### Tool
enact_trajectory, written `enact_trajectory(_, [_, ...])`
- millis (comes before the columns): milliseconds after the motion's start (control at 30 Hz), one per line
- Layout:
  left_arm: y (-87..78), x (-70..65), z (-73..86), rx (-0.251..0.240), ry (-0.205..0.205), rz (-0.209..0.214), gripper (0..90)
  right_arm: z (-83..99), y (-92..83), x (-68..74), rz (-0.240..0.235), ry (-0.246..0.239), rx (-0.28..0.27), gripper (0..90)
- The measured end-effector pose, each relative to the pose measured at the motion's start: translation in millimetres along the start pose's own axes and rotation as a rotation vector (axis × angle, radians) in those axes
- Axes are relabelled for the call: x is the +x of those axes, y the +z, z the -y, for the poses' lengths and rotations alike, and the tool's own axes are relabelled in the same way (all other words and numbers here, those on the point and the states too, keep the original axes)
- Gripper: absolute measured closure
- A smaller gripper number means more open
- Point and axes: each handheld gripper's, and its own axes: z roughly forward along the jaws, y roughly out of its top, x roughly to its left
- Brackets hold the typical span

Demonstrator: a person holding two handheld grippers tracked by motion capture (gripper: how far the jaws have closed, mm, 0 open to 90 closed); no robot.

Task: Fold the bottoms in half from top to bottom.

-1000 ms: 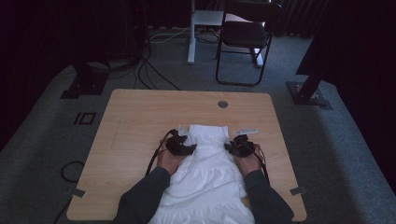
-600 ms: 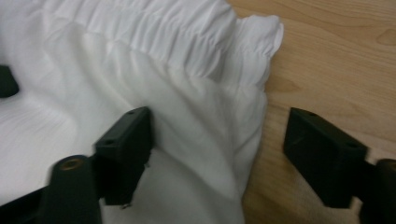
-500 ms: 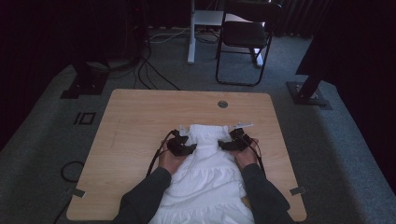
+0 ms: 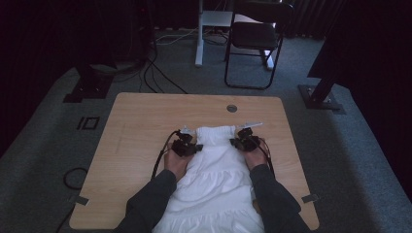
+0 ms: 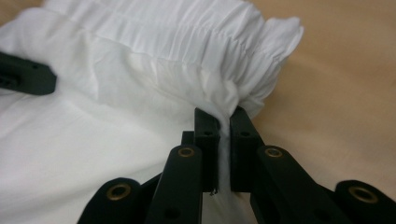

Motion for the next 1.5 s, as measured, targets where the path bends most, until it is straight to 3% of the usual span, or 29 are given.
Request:
enact_trajectory(167, [-36.0, -0.2, -49.6, -0.096, 0.068, -0.05, 84.7, -42.7, -24.9, 1.7, 0.007, -0.047, -0.093, 84.4])
enact_trajectory(400, [-83.9, -3.2, -109.4, -0.209, 0.16, -0.132, 84.6, -105.0, -70.5, 9.9, 0.017, -0.079, -0.275, 83.9])
enact_trajectory(567, [-97.7, -1.0, -112.1, -0.203, 0.179, -0.114, 84.3, -116.3, -83.0, 19.0, -0.004, -0.1, -0.287, 83.5])
enact_trajectory(700, [-101.3, -3.9, -98.3, -0.173, 0.194, -0.082, 84.0, -105.3, -86.9, 25.6, -0.025, -0.107, -0.275, 83.3])
enact_trajectory(800, [-113.8, -10.0, -76.5, -0.179, 0.195, -0.015, 83.6, -83.2, -96.0, 35.7, -0.065, -0.122, -0.265, 83.1])
enact_trajectory(867, [-122.2, -17.4, -64.7, -0.184, 0.207, 0.008, 83.5, -68.5, -103.3, 41.6, -0.097, -0.125, -0.272, 83.1])
enact_trajectory(900, [-122.2, -17.4, -64.7, -0.184, 0.207, 0.008, 83.4, -68.5, -103.3, 41.6, -0.097, -0.125, -0.272, 83.1])
enact_trajectory(1067, [-141.1, -45.0, -29.1, -0.194, 0.275, 0.023, 83.3, -33.5, -120.3, 59.5, -0.135, -0.152, -0.268, 83.0])
enact_trajectory(1233, [-151.5, -66.4, 18.5, -0.184, 0.291, 0.014, 83.3, -0.2, -128.0, 77.9, -0.175, -0.172, -0.249, 82.9])
enact_trajectory(1333, [-147.5, -73.5, 52.4, -0.143, 0.27, -0.005, 82.5, 32.8, -120.1, 93.0, -0.198, -0.161, -0.204, 83.0])
enact_trajectory(1367, [-141.0, -74.3, 67.8, -0.108, 0.236, 0.009, 82.4, 41.2, -115.9, 97.3, -0.198, -0.169, -0.185, 83.0])
enact_trajectory(1433, [-128.6, -74.6, 88.6, -0.021, 0.228, 0.017, 82.3, 64.8, -101.9, 107.8, -0.168, -0.202, -0.12, 82.9])
enact_trajectory(1467, [-120.5, -74.0, 101.9, 0.028, 0.229, 0.009, 82.1, 71.7, -96.9, 109.4, -0.178, -0.197, -0.098, 82.8])
enact_trajectory(1500, [-114.9, -71.9, 110.6, 0.053, 0.202, 0.03, 82.0, 81.8, -88.8, 110.2, -0.199, -0.184, -0.057, 82.8])
